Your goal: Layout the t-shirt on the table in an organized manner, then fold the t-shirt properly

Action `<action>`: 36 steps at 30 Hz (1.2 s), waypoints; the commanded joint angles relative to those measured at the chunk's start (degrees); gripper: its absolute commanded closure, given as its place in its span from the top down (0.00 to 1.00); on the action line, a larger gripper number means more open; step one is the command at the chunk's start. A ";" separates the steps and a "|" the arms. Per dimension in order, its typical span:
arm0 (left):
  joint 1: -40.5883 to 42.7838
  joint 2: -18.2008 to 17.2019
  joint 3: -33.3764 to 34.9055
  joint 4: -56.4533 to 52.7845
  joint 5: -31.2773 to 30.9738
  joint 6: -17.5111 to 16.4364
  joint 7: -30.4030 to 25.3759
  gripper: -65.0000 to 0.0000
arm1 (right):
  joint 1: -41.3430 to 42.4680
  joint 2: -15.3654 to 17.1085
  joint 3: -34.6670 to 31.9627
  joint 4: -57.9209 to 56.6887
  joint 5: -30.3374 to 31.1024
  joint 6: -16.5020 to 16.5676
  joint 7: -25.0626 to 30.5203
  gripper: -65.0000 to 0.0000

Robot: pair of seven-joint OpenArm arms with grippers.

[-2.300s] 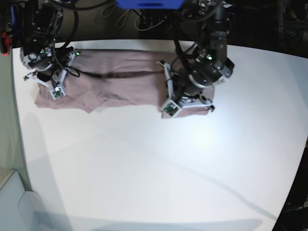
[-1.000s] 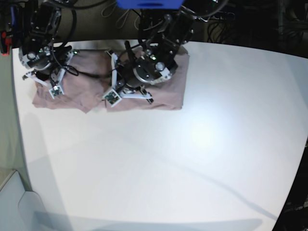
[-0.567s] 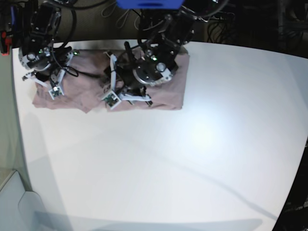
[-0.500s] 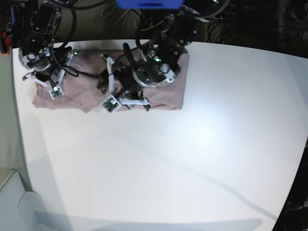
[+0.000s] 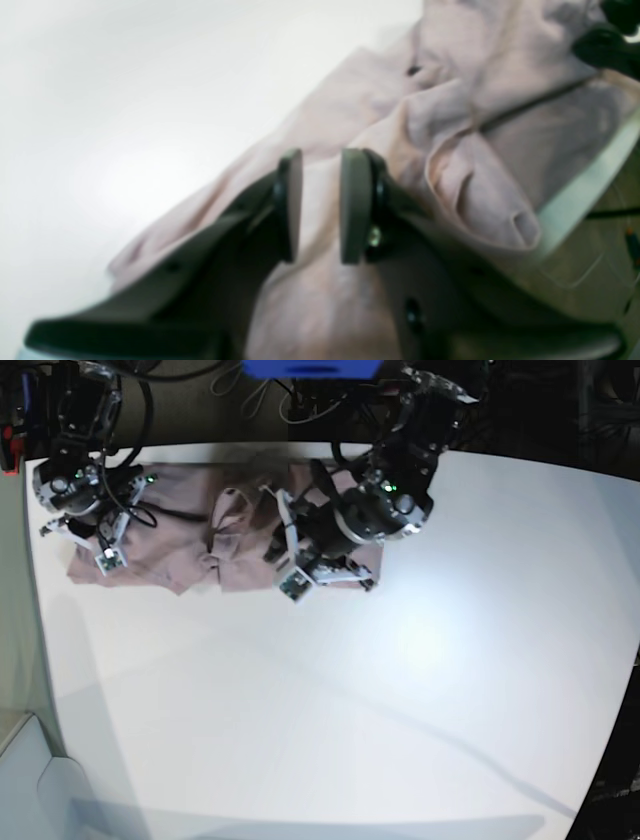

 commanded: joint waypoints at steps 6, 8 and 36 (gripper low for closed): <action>-3.85 -1.19 10.83 -1.66 -0.62 -0.52 5.73 0.19 | 0.50 0.61 0.20 1.10 0.11 0.17 0.33 0.32; -3.76 -2.25 9.51 0.80 -0.54 -0.25 6.43 0.19 | 1.29 0.61 0.20 1.10 0.11 0.17 0.24 0.32; -2.09 -5.94 -18.53 -17.13 -0.89 -0.69 0.54 0.19 | 3.75 1.13 2.13 10.33 0.02 0.17 -11.19 0.61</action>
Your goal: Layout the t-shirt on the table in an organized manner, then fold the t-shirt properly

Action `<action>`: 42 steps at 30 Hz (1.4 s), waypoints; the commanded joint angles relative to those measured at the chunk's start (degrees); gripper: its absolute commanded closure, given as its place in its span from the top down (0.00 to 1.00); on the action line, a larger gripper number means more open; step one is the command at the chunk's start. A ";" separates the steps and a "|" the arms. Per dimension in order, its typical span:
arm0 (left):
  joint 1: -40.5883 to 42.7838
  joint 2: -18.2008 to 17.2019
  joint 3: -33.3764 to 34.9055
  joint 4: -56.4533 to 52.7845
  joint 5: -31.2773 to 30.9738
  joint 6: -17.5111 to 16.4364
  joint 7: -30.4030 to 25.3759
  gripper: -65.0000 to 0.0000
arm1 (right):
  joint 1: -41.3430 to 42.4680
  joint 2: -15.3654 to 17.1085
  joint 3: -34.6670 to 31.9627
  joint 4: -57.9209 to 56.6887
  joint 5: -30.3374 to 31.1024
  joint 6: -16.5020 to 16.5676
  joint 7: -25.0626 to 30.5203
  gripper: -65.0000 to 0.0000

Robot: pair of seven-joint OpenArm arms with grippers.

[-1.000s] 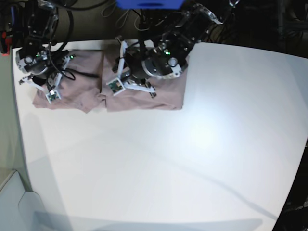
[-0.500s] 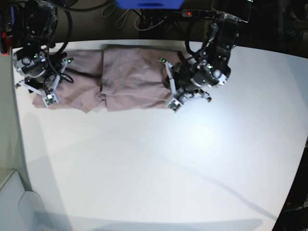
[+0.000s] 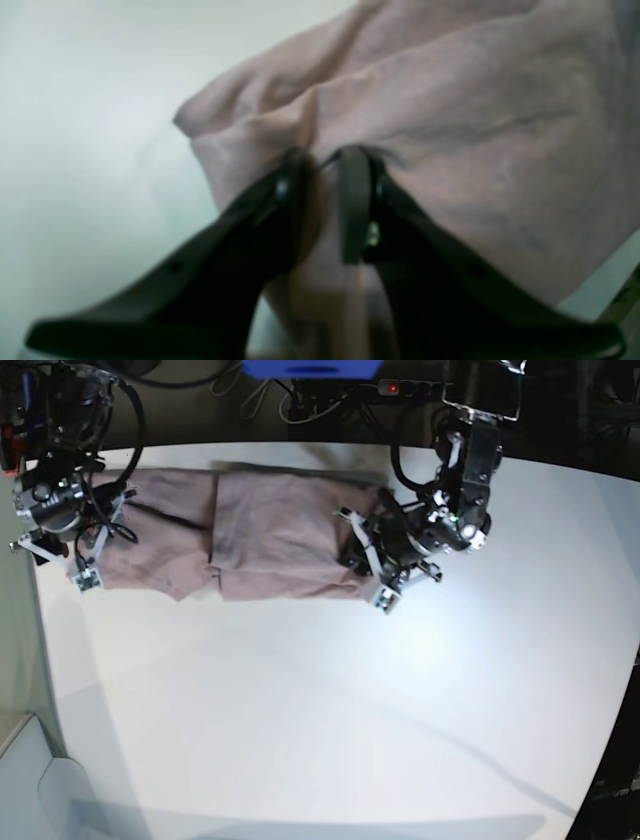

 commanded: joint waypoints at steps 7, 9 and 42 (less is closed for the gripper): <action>0.29 -3.48 -2.74 -0.56 4.79 1.91 4.54 0.19 | 5.51 -1.72 5.55 0.98 -0.13 0.17 -4.70 0.62; 0.29 -3.92 -2.74 -0.56 4.79 1.91 4.54 0.19 | 6.21 -3.04 5.46 0.98 -0.13 0.17 -5.76 0.62; -0.94 -3.92 -2.66 0.05 5.15 1.91 4.98 0.19 | 20.28 -3.92 5.64 -20.74 -0.04 0.17 -3.03 0.80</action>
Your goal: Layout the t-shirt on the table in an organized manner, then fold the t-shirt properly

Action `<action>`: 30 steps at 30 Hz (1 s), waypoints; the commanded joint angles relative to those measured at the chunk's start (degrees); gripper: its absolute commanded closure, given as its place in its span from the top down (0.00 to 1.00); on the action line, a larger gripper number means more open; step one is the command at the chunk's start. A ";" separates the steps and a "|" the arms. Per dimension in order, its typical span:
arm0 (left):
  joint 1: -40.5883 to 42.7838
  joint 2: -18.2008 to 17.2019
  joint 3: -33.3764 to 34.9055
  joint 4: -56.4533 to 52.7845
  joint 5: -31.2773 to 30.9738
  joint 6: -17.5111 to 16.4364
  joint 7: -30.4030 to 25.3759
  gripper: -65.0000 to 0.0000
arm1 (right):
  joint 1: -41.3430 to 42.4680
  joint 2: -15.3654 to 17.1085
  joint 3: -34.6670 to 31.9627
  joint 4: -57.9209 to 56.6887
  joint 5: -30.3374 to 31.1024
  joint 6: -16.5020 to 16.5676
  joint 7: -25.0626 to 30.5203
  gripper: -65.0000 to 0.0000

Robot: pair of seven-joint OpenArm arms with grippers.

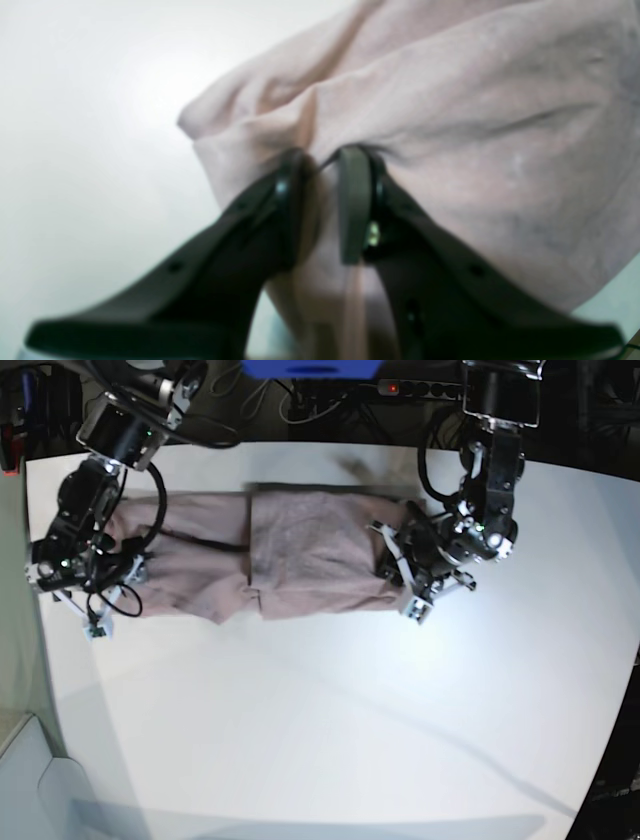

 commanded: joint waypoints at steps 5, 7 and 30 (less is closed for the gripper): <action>0.28 -0.67 -0.10 -0.23 3.51 1.65 3.97 0.19 | 1.24 1.29 -0.03 -1.63 0.18 0.17 0.95 0.80; 0.28 -0.67 -0.10 -0.23 3.51 1.65 3.97 0.19 | 1.24 1.29 -0.03 -2.42 0.18 0.17 0.95 0.80; 0.19 -1.63 -0.19 -0.23 3.24 1.65 3.88 0.19 | -3.60 -0.38 6.30 -3.47 12.83 0.17 0.95 0.68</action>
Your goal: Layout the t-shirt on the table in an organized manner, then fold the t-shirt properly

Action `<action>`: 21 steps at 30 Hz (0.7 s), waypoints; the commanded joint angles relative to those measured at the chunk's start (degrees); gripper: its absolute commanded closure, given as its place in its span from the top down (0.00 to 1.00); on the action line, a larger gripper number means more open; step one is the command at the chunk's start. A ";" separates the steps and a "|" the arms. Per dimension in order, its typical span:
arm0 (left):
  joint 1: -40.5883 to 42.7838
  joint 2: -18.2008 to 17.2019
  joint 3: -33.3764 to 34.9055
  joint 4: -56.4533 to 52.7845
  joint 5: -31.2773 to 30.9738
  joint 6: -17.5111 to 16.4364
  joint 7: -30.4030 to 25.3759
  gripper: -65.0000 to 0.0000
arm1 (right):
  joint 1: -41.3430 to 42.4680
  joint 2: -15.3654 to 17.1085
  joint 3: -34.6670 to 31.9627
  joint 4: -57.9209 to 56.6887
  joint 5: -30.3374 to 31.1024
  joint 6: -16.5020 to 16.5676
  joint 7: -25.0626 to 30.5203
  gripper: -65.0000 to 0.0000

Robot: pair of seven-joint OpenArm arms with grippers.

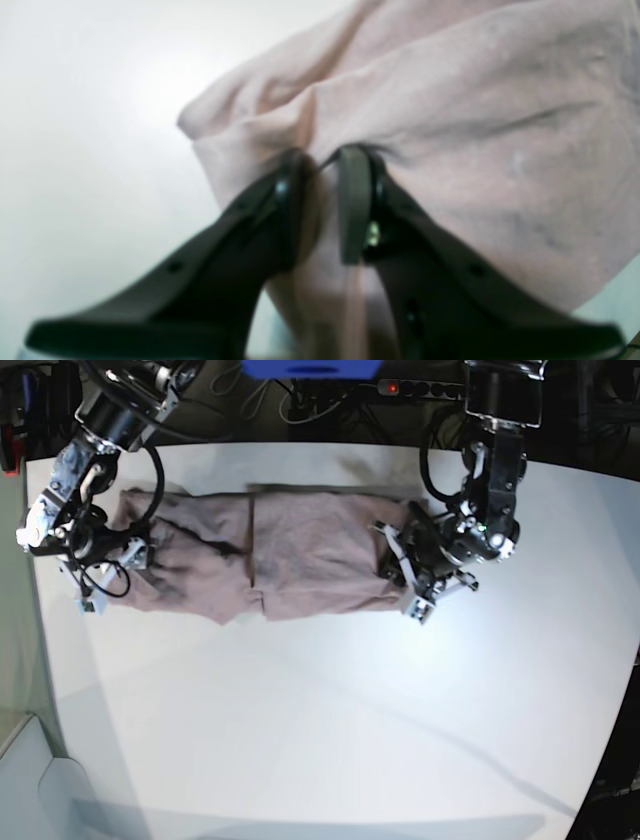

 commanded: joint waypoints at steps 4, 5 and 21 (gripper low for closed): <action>0.21 -1.09 -0.23 -0.23 3.33 1.62 4.02 0.19 | 0.36 -0.21 -0.52 0.18 0.84 0.19 -1.96 0.50; 0.21 -1.09 -0.32 -0.23 3.33 1.62 4.02 0.19 | 0.36 -0.21 -1.13 0.18 0.84 0.19 -2.05 0.44; -0.84 -1.09 -0.49 6.71 3.33 1.62 4.19 0.19 | -0.78 0.85 -6.23 0.35 0.75 0.19 -2.05 0.00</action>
